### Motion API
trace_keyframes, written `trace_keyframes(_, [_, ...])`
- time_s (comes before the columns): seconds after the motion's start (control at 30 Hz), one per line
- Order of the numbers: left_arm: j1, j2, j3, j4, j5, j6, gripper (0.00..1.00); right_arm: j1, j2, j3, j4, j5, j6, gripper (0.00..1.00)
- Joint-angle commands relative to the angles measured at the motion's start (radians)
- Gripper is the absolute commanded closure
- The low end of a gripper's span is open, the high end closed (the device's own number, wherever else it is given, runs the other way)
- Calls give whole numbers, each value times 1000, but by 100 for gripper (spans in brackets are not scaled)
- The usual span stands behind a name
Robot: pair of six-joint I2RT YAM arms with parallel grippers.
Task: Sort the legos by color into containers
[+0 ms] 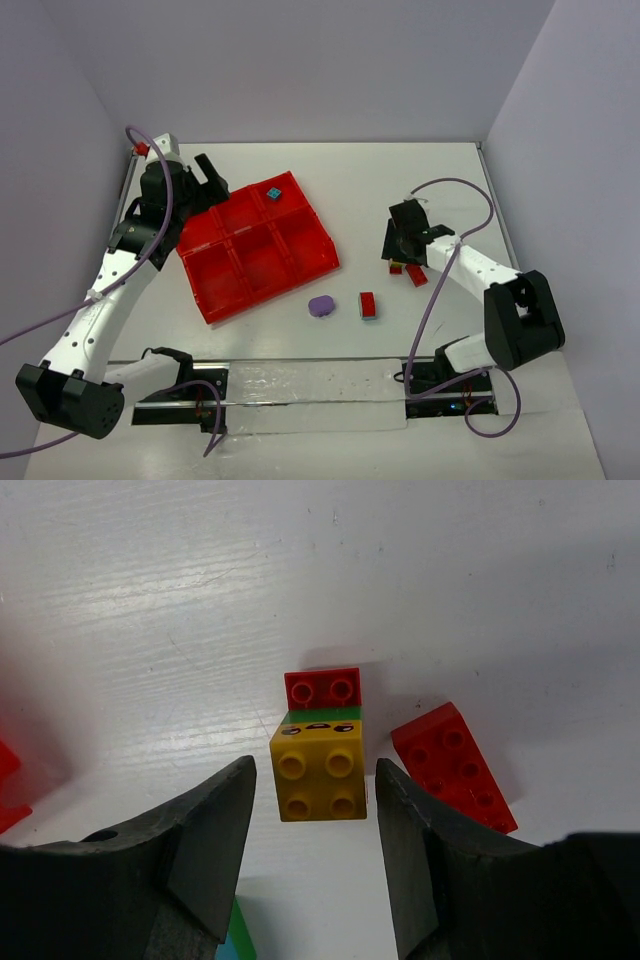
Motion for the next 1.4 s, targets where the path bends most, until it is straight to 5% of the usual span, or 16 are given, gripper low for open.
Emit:
trace_keyframes(0.0, [-4,-8,2,35,12,-1,1,-7,17,15,35,14,-17,42])
trace_keyframes(0.2, [-3,-2,10,35,18,-2,1,-7,18,17,37,17,-14,55])
trace_keyframes(0.47, [-3,8,20,42,39,-1,1,-4,-71,51,-12,-33,-14,94])
trace_keyframes(0.73, [-1,7,32,89,197,8,1,-4,-241,148,25,-380,-17,98])
trace_keyframes(0.83, [-1,-21,5,156,388,37,1,-4,-270,153,109,-524,6,97])
trace_keyframes(1.07, [2,-36,-201,599,963,-140,5,-2,-326,106,401,-878,108,96])
trace_keyframes(1.37, [-9,87,-454,1328,1218,-565,8,11,-320,76,609,-1029,219,95])
